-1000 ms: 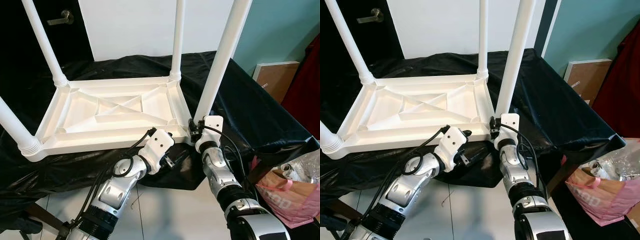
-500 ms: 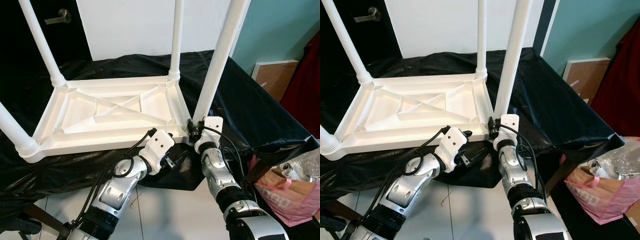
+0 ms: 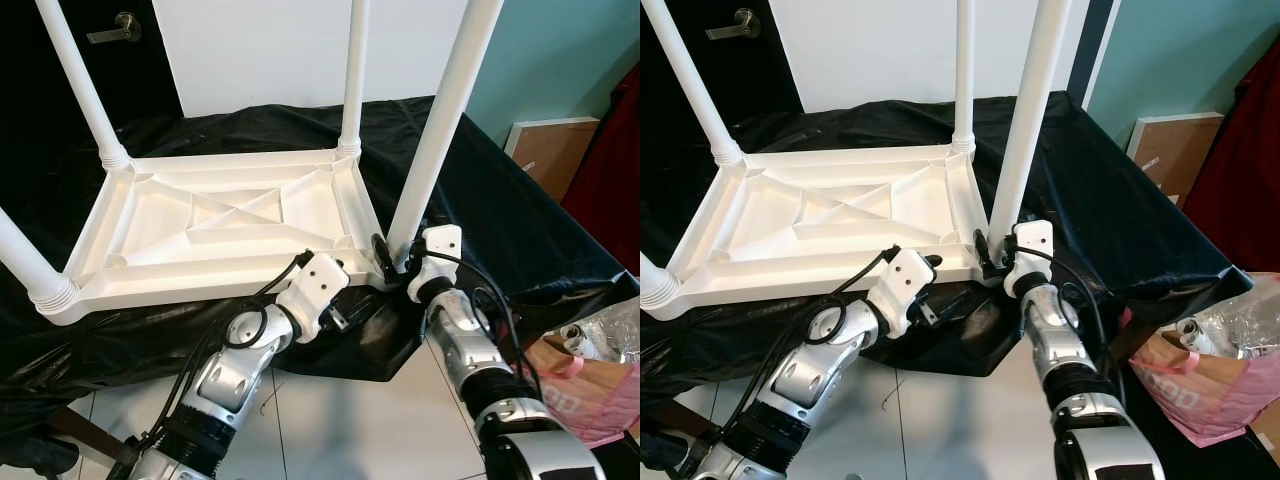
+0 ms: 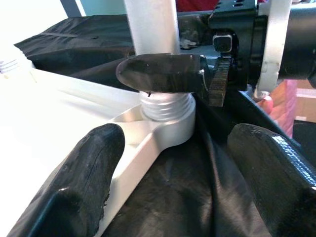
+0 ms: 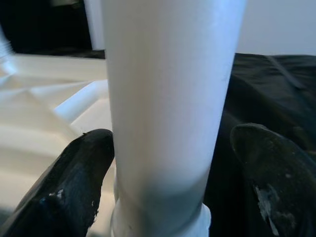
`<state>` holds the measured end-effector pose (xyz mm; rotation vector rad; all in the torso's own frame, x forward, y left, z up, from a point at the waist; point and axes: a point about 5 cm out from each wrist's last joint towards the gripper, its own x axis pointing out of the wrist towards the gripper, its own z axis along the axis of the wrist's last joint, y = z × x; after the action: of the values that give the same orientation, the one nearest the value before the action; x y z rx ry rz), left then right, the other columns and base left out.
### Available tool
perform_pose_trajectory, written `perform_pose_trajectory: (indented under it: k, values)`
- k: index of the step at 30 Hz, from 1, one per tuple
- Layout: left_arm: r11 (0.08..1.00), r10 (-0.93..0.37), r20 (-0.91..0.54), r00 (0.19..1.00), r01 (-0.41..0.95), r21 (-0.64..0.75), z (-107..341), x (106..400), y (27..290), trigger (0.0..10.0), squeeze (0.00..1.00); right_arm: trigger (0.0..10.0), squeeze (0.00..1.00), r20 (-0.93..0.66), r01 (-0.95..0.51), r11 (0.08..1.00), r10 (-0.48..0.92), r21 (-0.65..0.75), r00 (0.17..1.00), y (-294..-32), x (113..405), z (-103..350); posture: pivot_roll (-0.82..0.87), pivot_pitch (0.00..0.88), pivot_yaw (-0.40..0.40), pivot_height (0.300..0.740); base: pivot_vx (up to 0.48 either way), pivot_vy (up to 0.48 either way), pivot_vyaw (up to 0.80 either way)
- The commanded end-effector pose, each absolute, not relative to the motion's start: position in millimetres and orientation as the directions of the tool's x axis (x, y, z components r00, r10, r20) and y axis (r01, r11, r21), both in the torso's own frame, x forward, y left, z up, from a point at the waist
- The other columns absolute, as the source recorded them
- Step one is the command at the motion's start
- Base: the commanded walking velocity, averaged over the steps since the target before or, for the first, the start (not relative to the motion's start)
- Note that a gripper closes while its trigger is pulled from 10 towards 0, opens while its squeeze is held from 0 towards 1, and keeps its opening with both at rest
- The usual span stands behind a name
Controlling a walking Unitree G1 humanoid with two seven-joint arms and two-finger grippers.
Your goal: Building children table
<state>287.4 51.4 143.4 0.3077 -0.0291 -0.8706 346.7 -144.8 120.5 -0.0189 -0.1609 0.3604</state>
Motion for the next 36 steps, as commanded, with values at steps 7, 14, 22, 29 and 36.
perform_pose_trajectory:
  k: [7,14,22,29,36]
  values:
    - [0.558,-0.797,-0.088,0.598,0.783,0.276,150.8,281.1,40.7,10.0,0.00,10.0,0.00,0.109,-0.502,0.858,0.512,-0.108,0.852,-147.0,349.0,123.4,-0.02,0.071,-0.017,0.740,0.000,0.000,0.00]
    - [0.554,-0.801,-0.078,0.594,0.784,0.281,155.5,282.8,38.5,10.0,0.00,10.0,0.00,0.034,-0.595,0.790,0.605,-0.145,0.795,-138.7,355.0,123.3,-0.01,0.083,-0.015,0.740,0.000,0.000,0.00]
    - [0.554,-0.799,-0.084,0.595,0.784,0.280,154.2,280.6,40.4,10.0,0.00,9.1,0.00,-0.011,-0.624,0.762,0.632,-0.172,0.775,-135.7,358.7,123.0,0.01,0.081,-0.017,0.740,0.000,0.000,0.00]
    - [0.557,-0.792,-0.102,0.602,0.781,0.281,151.8,277.9,47.1,10.0,0.00,0.0,0.00,-0.023,-0.646,0.747,0.651,-0.158,0.758,-133.6,359.1,120.8,0.03,0.061,-0.036,0.740,0.000,0.000,0.00]
    - [0.575,-0.778,-0.098,0.621,0.766,0.287,153.8,282.6,50.0,10.0,0.00,10.0,0.00,-0.016,-0.622,0.775,0.624,-0.113,0.781,-135.5,358.9,116.8,0.04,0.037,-0.053,0.740,0.000,0.000,0.00]
